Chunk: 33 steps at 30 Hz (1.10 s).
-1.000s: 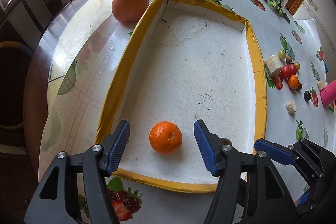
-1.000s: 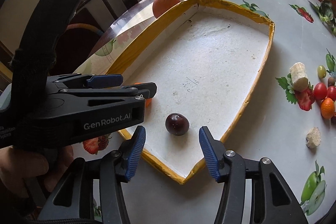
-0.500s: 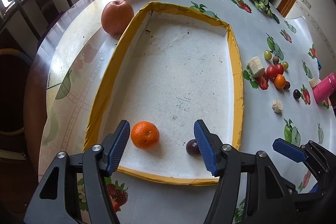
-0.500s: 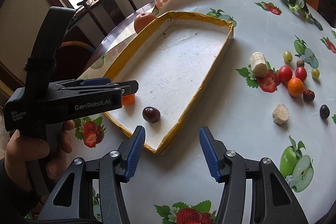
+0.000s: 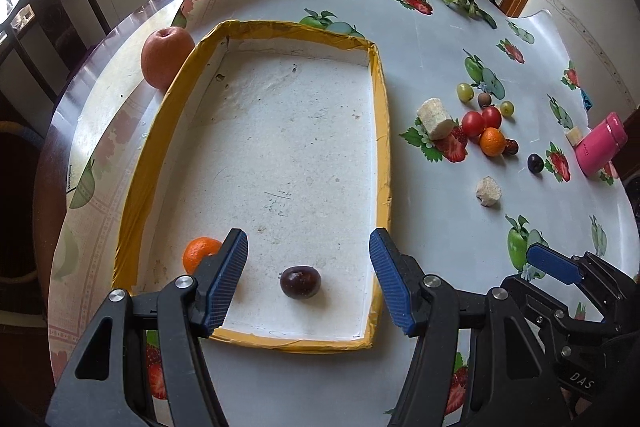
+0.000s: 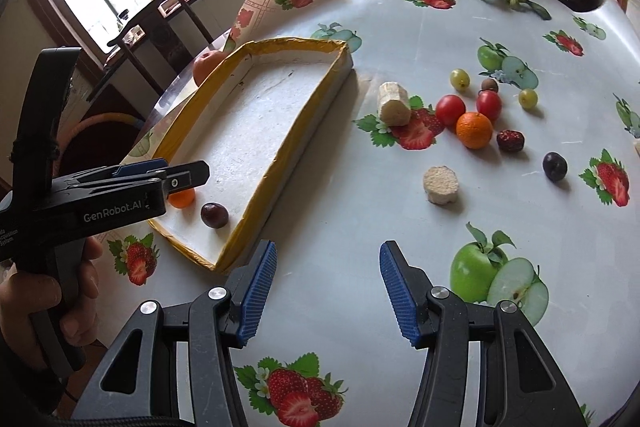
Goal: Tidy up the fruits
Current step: 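Withdraw both open tools from the tray back to the fruit cluster, then grasp the round banana slice with the left tool while the right tool grasps another plum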
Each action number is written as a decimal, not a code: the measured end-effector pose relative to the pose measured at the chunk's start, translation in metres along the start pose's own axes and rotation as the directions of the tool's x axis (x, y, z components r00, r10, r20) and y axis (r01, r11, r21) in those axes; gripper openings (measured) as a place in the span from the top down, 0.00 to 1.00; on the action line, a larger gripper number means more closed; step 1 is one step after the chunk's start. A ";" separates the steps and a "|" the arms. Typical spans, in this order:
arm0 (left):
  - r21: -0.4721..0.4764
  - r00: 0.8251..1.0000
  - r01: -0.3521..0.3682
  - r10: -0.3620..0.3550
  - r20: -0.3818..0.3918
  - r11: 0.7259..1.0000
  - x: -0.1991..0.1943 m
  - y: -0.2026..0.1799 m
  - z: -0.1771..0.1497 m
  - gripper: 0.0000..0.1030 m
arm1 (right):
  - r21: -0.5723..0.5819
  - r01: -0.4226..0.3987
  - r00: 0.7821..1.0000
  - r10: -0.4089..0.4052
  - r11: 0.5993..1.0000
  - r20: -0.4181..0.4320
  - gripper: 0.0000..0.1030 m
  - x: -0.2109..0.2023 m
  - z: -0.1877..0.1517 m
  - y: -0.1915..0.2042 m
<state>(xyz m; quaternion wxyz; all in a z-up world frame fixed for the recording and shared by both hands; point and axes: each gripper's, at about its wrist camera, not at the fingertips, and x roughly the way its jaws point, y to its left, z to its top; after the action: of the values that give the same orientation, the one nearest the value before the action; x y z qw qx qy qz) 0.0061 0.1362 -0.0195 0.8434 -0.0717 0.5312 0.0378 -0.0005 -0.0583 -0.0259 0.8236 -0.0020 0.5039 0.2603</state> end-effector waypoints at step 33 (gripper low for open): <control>0.182 0.974 0.206 -0.184 -0.131 0.961 0.080 -0.161 0.030 0.39 | 0.218 0.240 0.963 -0.261 0.946 0.071 0.47 0.013 0.041 -0.174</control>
<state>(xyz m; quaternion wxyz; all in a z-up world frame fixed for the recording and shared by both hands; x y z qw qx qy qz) 0.0899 -0.0184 -0.0653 0.8146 -0.0428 0.5694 -0.1017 0.1126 -0.1924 -0.0614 0.8697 0.0325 0.4824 0.0993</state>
